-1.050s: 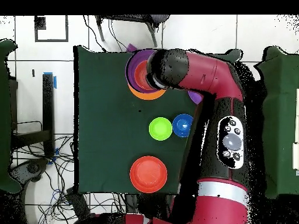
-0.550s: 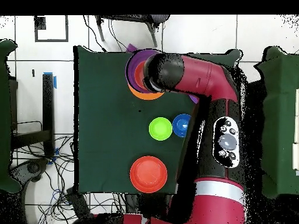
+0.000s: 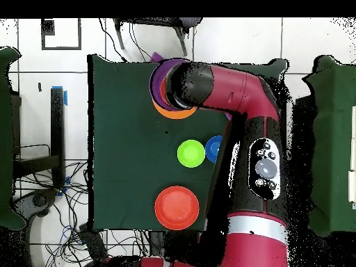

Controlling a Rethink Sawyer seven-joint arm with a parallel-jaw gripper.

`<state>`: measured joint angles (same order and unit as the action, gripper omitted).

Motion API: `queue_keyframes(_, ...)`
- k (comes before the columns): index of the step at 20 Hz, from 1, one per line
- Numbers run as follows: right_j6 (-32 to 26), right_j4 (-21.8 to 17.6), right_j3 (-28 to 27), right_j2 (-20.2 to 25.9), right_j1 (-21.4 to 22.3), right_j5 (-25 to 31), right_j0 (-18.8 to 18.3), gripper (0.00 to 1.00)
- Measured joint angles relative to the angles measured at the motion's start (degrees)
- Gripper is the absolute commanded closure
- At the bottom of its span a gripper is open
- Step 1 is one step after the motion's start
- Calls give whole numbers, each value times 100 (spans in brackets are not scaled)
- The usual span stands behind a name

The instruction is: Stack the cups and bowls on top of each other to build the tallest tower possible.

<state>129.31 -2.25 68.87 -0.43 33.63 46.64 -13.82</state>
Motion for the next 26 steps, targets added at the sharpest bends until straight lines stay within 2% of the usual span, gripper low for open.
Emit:
queue_keyframes(11,0,-14,4,15,37,-26,39,100)
queue_keyframes(26,0,-19,153,25,23,-452,140,100)
